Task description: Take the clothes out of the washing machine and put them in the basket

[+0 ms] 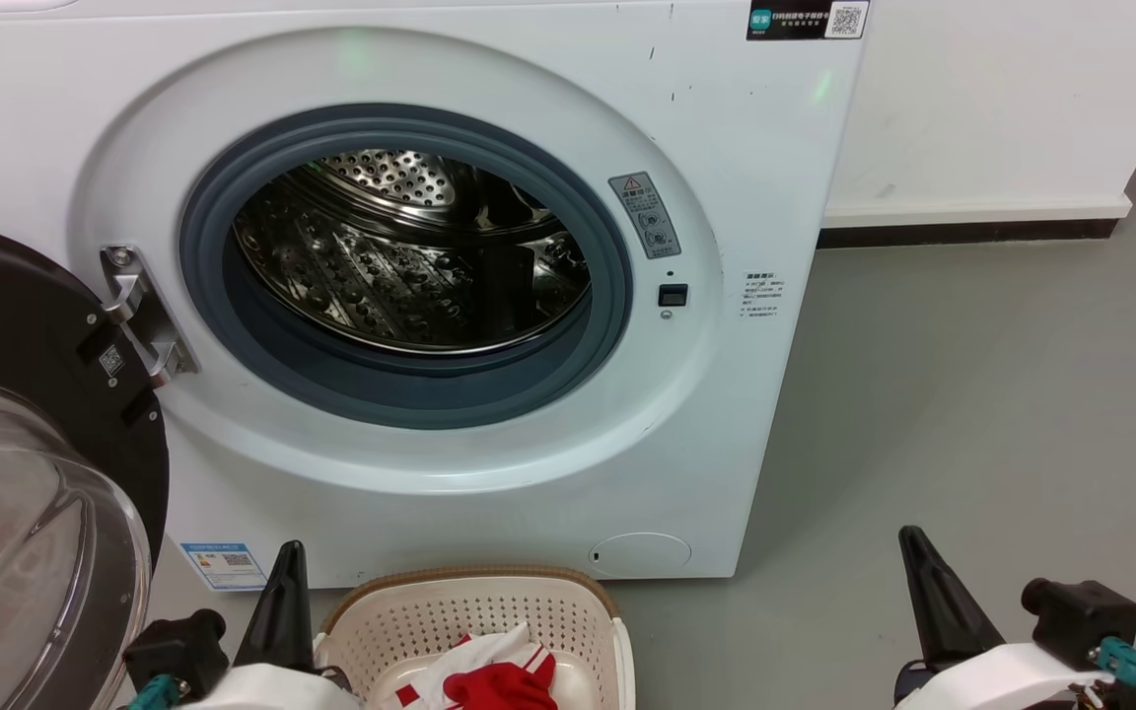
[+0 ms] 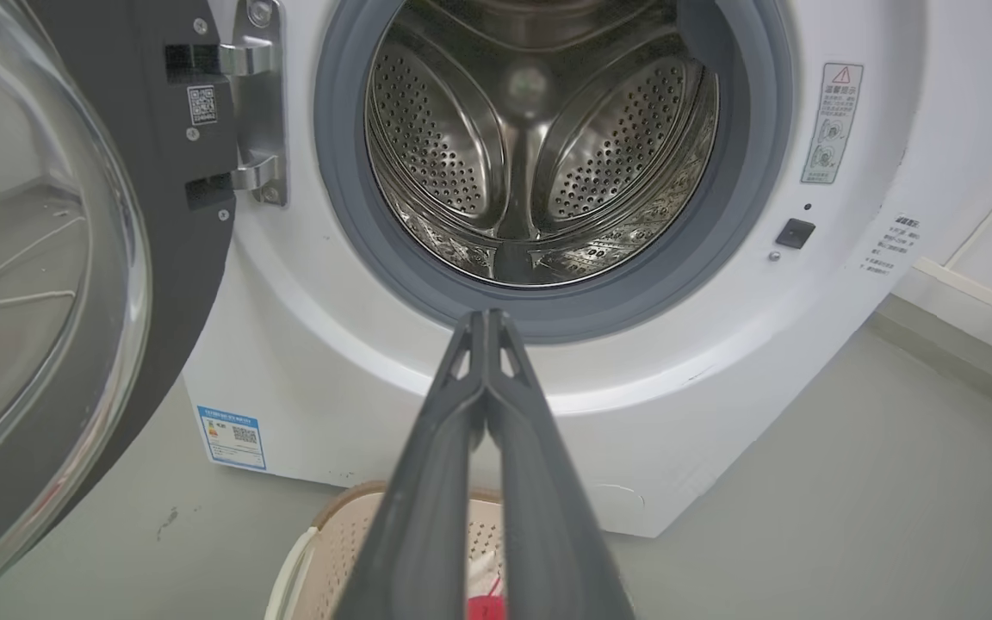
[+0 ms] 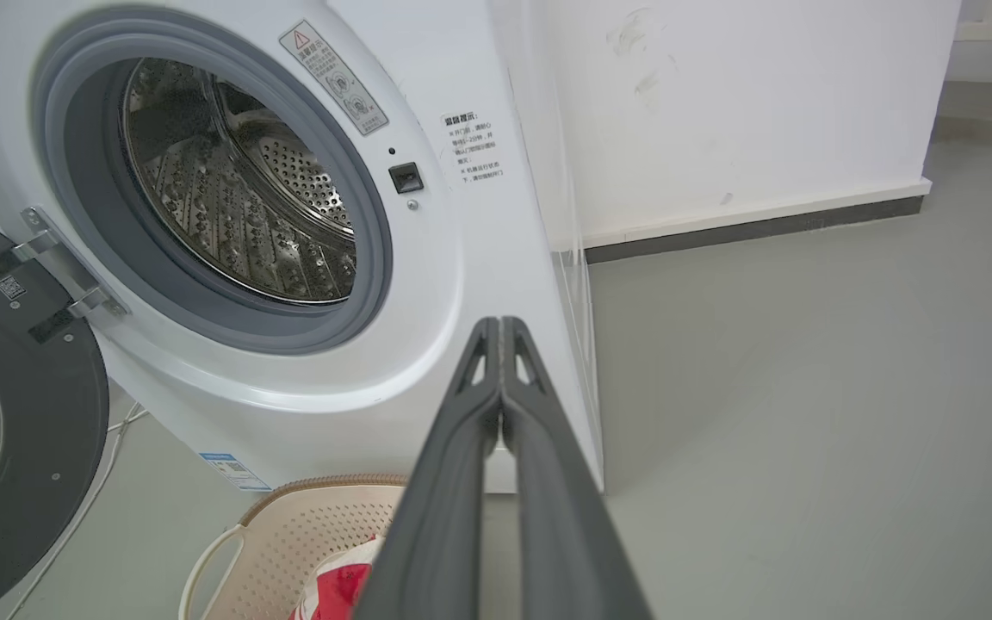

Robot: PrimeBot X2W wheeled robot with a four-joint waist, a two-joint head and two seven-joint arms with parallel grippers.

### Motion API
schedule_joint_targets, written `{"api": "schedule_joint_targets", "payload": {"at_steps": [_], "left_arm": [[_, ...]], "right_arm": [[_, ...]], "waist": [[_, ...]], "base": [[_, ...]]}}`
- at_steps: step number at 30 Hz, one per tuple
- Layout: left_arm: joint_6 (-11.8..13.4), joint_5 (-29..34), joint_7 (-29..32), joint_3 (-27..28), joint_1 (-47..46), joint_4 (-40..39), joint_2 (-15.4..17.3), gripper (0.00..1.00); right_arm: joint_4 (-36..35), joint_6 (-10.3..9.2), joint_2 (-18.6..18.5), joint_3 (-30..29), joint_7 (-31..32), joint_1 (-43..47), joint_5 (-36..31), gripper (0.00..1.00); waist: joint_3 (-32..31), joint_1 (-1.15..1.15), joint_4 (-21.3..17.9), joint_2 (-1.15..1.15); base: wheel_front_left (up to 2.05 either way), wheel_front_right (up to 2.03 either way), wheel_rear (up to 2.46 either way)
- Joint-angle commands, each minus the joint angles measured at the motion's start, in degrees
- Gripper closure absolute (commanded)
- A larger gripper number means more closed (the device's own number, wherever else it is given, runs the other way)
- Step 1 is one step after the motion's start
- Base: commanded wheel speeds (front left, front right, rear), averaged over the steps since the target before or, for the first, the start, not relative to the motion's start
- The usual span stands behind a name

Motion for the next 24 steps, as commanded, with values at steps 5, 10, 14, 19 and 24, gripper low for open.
{"api": "schedule_joint_targets", "payload": {"at_steps": [5,10,14,19,24], "left_arm": [[-0.8,-7.1,1.4,0.8,-2.5,-0.4,0.0,1.00],[-1.3,-12.0,2.5,1.3,-3.1,0.0,-0.2,1.00],[-1.6,-15.7,3.3,1.7,-3.5,0.3,-0.3,1.00],[-2.1,-20.1,4.4,2.2,-4.1,0.7,-0.5,1.00],[-2.5,-24.3,5.4,2.7,-4.5,1.0,-0.7,1.00]], "right_arm": [[0.0,-0.01,-0.7,-0.5,0.9,-2.6,7.9,1.00],[0.4,-0.01,-0.9,-0.8,1.4,-3.2,13.2,1.00],[0.7,-0.01,-1.0,-1.0,1.9,-3.7,17.3,1.00],[1.1,-0.01,-1.2,-1.3,2.4,-4.1,22.0,1.00],[1.5,-0.01,-1.3,-1.7,3.0,-4.7,26.5,1.00]], "waist": [[0.2,0.00,0.1,0.00],[0.3,0.00,0.2,0.00],[0.4,0.00,0.3,0.00],[0.6,0.00,0.4,0.00],[0.7,0.00,0.5,0.00]], "base": [[0.00,0.00,0.00],[0.00,0.00,0.00],[0.00,0.00,0.00],[0.00,0.00,0.00],[0.00,0.00,0.00]]}}
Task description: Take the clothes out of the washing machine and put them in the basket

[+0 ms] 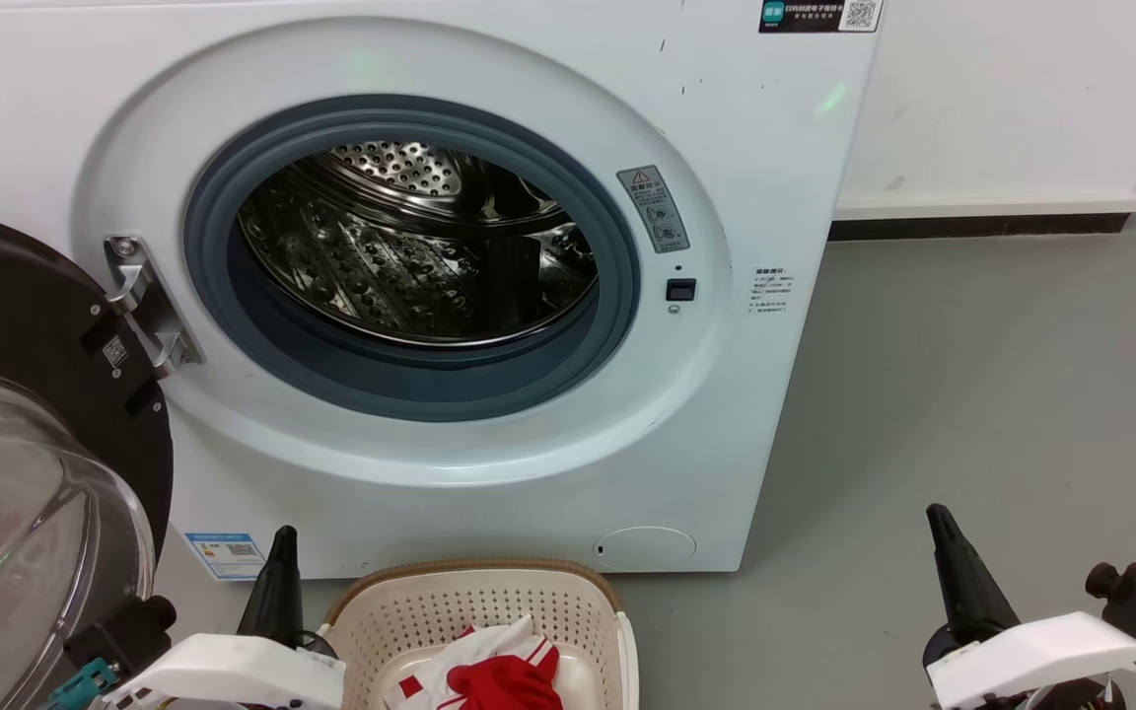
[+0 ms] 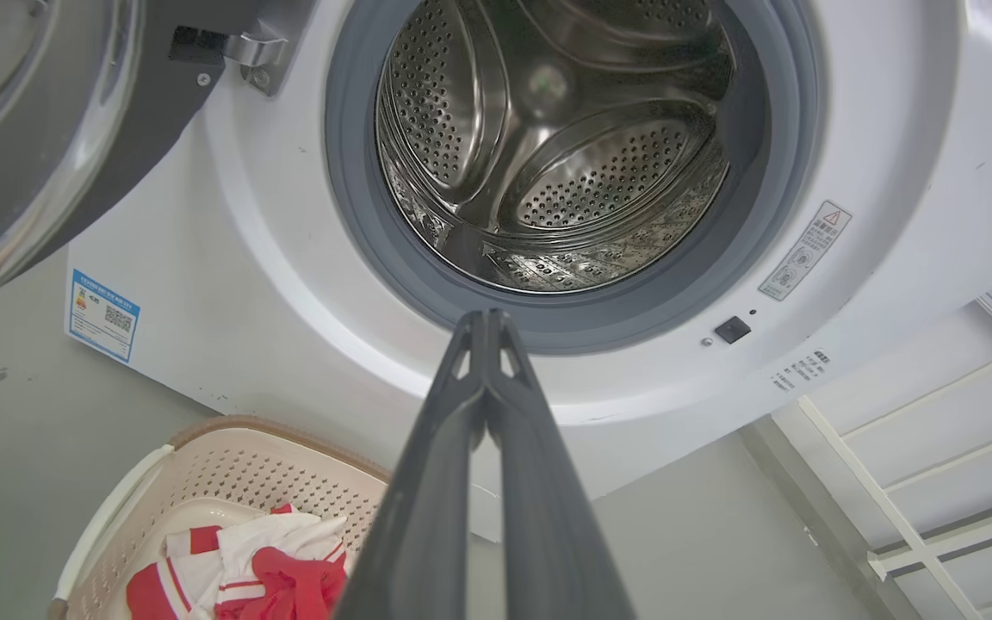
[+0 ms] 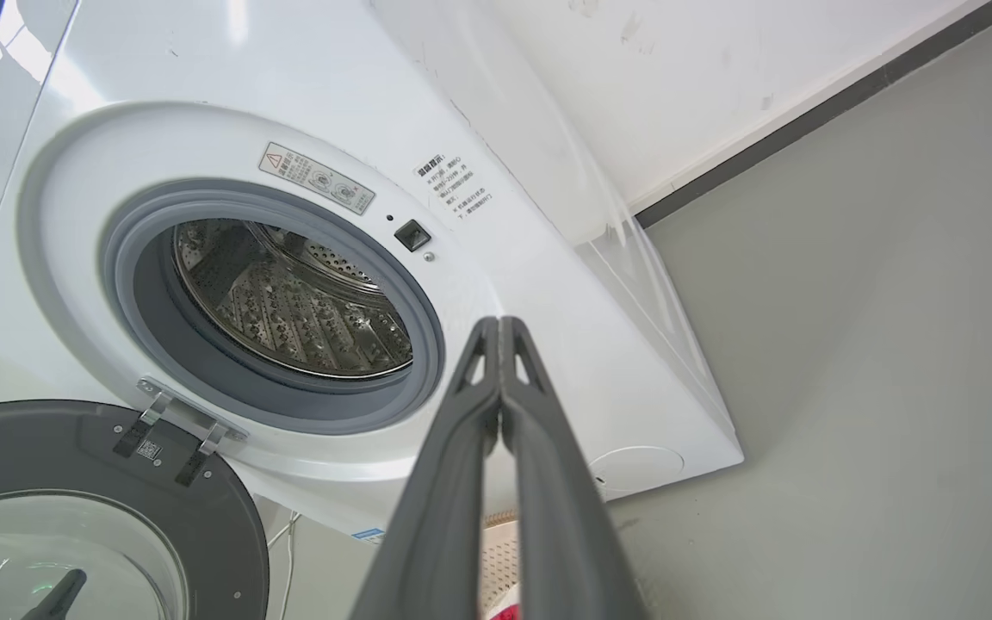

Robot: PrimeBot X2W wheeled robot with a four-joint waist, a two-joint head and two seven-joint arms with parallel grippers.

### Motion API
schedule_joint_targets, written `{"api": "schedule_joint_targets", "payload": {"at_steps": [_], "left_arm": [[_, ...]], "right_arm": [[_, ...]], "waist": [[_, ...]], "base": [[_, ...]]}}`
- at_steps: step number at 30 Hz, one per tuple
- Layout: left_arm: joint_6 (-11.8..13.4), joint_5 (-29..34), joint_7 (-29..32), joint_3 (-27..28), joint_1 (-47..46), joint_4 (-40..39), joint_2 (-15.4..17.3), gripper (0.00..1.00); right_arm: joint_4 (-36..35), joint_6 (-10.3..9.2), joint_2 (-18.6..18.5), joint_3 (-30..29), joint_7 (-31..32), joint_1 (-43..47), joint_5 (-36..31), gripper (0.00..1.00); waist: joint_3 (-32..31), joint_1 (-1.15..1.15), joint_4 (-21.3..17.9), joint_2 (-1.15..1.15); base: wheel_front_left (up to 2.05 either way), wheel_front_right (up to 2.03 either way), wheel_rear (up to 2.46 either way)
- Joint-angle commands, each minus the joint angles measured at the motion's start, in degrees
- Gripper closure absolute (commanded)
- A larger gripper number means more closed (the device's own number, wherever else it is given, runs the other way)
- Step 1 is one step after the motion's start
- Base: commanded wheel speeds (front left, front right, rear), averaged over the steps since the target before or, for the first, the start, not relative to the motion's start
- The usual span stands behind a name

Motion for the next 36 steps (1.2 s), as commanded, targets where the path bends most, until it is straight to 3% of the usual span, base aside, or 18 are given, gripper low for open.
{"api": "schedule_joint_targets", "payload": {"at_steps": [1,36], "left_arm": [[-0.4,-1.7,0.3,0.5,-1.6,-0.4,0.0,1.00],[-2.7,-25.5,6.0,3.2,-4.5,1.8,-0.9,1.00]], "right_arm": [[-0.5,0.00,-0.4,-0.3,0.3,-2.0,2.0,1.00],[1.8,0.00,-0.7,-2.8,4.0,-4.8,27.1,1.00]], "waist": [[0.0,0.00,0.0,0.00],[1.1,0.00,0.8,0.00]], "base": [[0.00,0.00,0.00],[0.00,0.00,0.00]]}}
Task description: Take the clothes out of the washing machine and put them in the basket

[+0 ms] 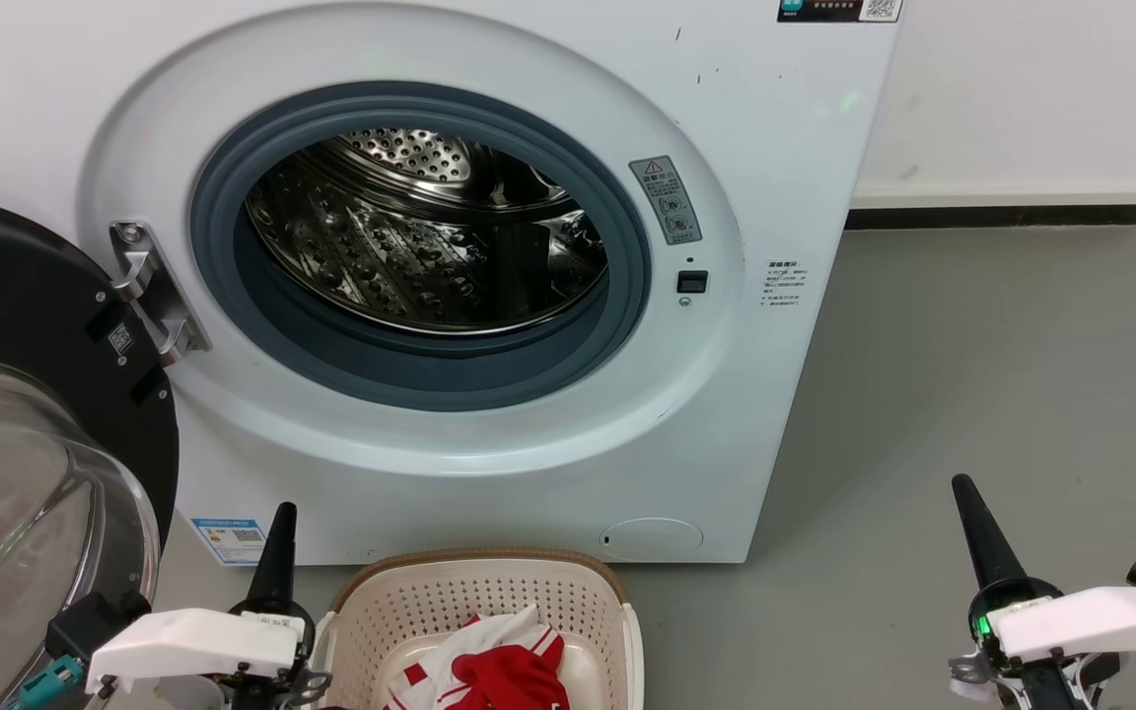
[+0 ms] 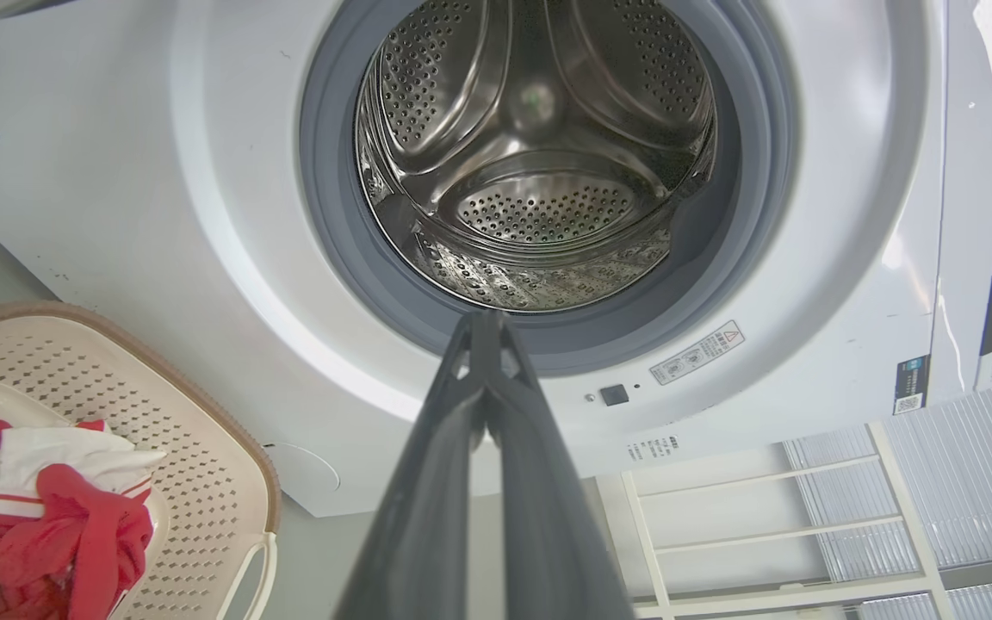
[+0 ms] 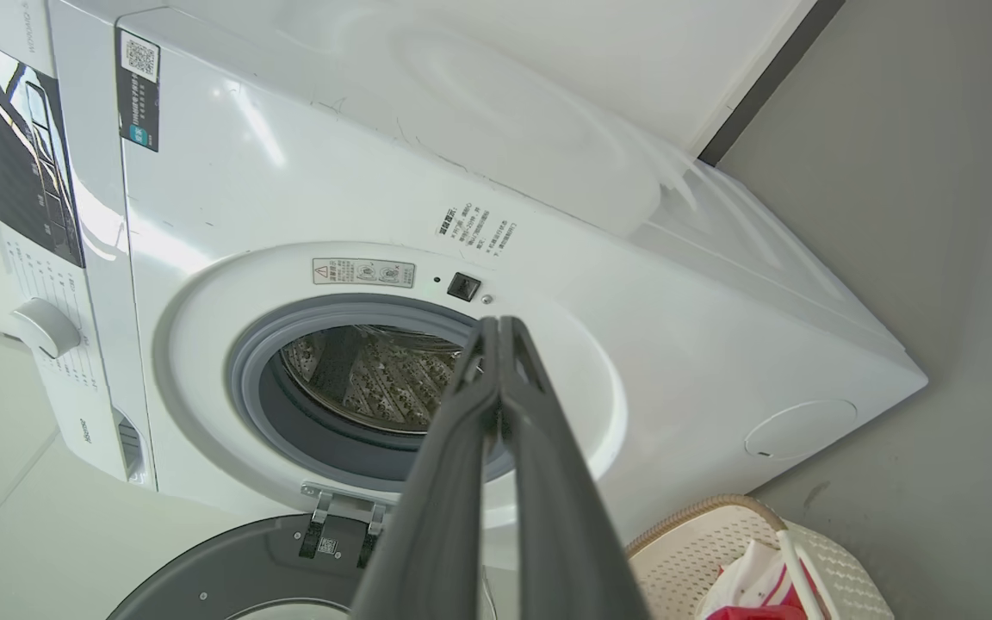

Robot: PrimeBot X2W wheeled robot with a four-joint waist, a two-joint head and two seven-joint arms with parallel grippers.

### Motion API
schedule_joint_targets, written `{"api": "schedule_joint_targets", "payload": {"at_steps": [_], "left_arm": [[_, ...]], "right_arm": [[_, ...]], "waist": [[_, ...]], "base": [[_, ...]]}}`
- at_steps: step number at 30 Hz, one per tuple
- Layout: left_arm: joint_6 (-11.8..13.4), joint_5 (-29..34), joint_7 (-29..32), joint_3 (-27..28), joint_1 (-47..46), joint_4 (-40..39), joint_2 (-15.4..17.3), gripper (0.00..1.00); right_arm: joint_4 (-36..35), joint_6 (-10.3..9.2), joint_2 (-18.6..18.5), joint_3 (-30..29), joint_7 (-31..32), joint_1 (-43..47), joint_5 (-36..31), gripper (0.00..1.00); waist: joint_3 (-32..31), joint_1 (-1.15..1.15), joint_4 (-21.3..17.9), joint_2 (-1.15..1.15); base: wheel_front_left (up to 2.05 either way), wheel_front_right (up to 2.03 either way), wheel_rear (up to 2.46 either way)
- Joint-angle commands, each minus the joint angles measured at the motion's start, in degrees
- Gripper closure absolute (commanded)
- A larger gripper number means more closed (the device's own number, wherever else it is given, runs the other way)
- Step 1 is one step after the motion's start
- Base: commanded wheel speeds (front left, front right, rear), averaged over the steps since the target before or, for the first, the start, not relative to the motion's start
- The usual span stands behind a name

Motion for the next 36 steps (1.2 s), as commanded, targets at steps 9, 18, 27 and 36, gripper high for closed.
{"api": "schedule_joint_targets", "payload": {"at_steps": [9,18,27,36], "left_arm": [[-0.7,-5.8,1.4,0.8,-1.9,0.2,-0.1,1.00],[-1.2,-10.4,2.5,1.3,-2.4,0.7,-0.3,1.00],[-1.6,-14.3,3.4,1.7,-2.9,1.0,-0.5,1.00],[-2.0,-18.3,4.4,2.2,-3.3,1.5,-0.7,1.00]], "right_arm": [[0.3,0.01,-0.3,-0.8,1.1,-1.9,6.1,1.00],[0.8,0.01,-0.2,-1.4,1.9,-2.5,10.9,1.00],[1.1,0.01,-0.1,-1.9,2.7,-3.0,14.8,1.00],[1.6,0.00,0.0,-2.5,3.5,-3.3,18.9,1.00]], "waist": [[0.3,0.00,0.2,0.00],[0.5,0.00,0.4,0.00],[0.8,0.00,0.6,0.00],[1.0,0.00,0.8,0.00]], "base": [[0.00,0.00,0.00],[0.00,0.00,0.00],[0.00,0.00,0.00],[0.00,0.00,0.00]]}}
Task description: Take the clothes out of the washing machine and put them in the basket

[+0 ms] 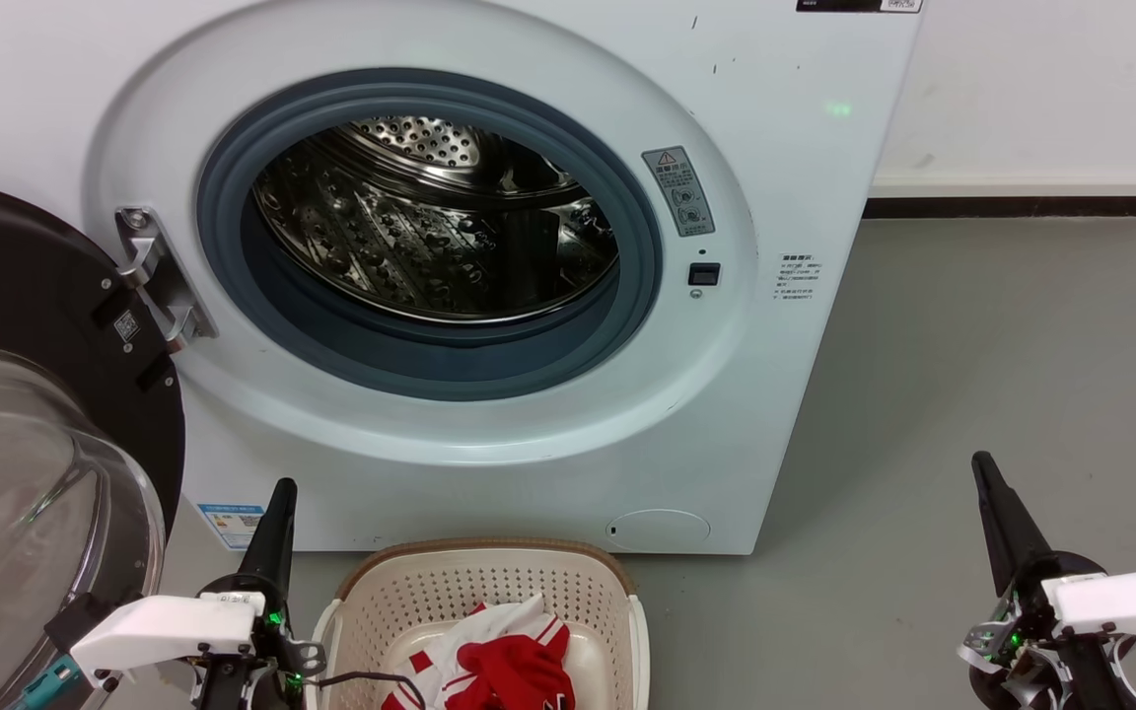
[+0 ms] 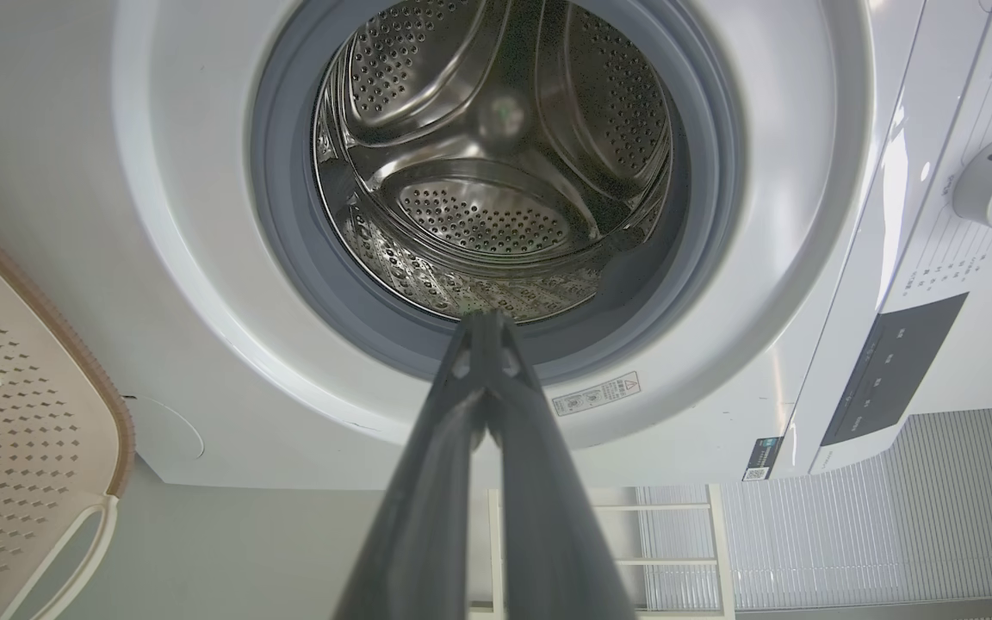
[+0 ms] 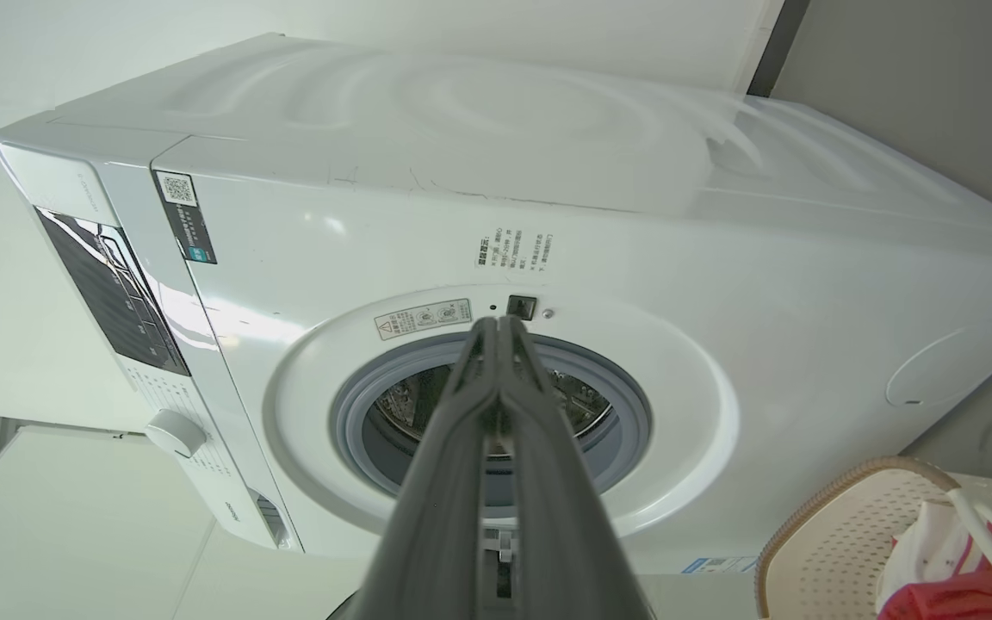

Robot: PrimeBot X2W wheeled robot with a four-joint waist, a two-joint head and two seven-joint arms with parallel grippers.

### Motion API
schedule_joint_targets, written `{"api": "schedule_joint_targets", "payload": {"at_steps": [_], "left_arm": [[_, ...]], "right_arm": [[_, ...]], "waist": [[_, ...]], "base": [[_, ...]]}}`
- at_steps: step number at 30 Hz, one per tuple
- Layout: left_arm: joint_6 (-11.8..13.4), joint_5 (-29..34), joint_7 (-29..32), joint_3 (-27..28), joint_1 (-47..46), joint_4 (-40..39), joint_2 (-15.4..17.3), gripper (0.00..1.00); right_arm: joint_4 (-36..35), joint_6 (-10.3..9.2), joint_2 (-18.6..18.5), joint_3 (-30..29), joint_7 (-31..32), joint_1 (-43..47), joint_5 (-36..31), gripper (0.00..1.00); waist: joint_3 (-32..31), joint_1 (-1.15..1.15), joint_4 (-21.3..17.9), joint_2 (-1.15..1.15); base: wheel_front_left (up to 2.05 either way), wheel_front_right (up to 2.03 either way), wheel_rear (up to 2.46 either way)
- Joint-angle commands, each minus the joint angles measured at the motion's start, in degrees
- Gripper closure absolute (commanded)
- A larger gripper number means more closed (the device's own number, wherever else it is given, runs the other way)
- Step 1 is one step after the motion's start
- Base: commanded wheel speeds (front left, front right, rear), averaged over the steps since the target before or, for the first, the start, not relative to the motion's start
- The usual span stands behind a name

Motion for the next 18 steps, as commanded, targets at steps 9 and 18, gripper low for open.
{"api": "schedule_joint_targets", "payload": {"at_steps": [9,18], "left_arm": [[-0.7,-4.3,1.1,0.6,-1.4,0.4,-0.2,1.00],[-1.0,-7.4,1.9,1.0,-1.6,0.7,-0.4,1.00]], "right_arm": [[0.5,0.00,0.1,-0.7,0.9,-1.4,4.3,1.00],[0.8,0.00,0.3,-1.2,1.4,-1.7,7.4,1.00]], "waist": [[0.3,0.00,0.2,0.00],[0.5,0.00,0.4,0.00]], "base": [[0.00,0.00,0.00],[0.00,0.00,0.00]]}}
